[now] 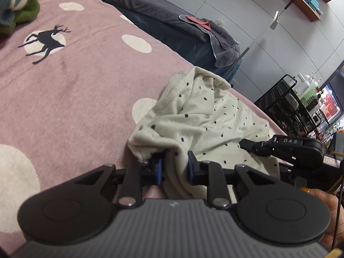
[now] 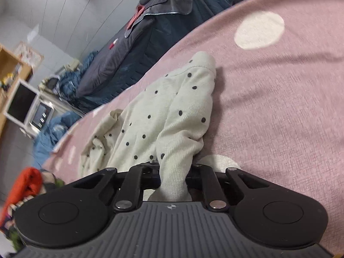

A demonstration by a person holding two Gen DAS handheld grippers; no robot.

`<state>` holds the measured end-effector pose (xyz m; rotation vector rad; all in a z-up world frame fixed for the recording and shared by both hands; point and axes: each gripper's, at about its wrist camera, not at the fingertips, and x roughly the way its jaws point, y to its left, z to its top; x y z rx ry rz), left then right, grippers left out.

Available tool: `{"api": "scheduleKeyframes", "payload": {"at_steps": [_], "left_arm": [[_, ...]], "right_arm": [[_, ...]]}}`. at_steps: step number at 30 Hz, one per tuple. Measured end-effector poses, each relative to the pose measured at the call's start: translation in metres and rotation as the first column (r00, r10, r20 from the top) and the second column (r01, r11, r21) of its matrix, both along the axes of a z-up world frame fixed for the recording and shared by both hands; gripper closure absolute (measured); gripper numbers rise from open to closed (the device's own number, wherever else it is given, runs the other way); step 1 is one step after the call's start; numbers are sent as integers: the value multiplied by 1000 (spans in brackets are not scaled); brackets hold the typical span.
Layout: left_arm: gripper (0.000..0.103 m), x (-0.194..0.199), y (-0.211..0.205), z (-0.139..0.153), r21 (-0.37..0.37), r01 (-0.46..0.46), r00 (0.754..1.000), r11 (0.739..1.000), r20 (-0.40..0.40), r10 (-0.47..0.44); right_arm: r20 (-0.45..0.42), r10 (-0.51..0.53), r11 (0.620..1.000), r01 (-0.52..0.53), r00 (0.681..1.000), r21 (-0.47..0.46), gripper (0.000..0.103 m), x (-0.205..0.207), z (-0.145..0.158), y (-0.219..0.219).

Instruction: Fold small clothes

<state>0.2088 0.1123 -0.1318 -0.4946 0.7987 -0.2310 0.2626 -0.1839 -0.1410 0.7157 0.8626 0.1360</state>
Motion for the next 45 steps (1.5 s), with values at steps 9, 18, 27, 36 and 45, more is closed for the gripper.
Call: {"api": "scheduleKeyframes", "payload": {"at_steps": [9,18,27,36,45], "left_arm": [[91,-7,-10,23,100,52,998,994,23,-55],[92,-28,-53,62,142,161,981,977,82,-174],[93,-55,-165,105,179,359,912,916,141,-385],[94,-114,-342,184,136,611,725,780,301,-620],[96,-154,-394,205,130,635,681,761,370,-632]], "right_arm": [[43,56,982,-48,997,-183,80,-7,28,13],[118,77,970,-46,990,-239,81,-26,71,-1],[196,62,937,10,979,-348,81,-72,130,-76],[323,-45,880,190,945,-435,81,-151,232,-218],[378,-97,850,274,921,-450,81,-211,267,-300]]}}
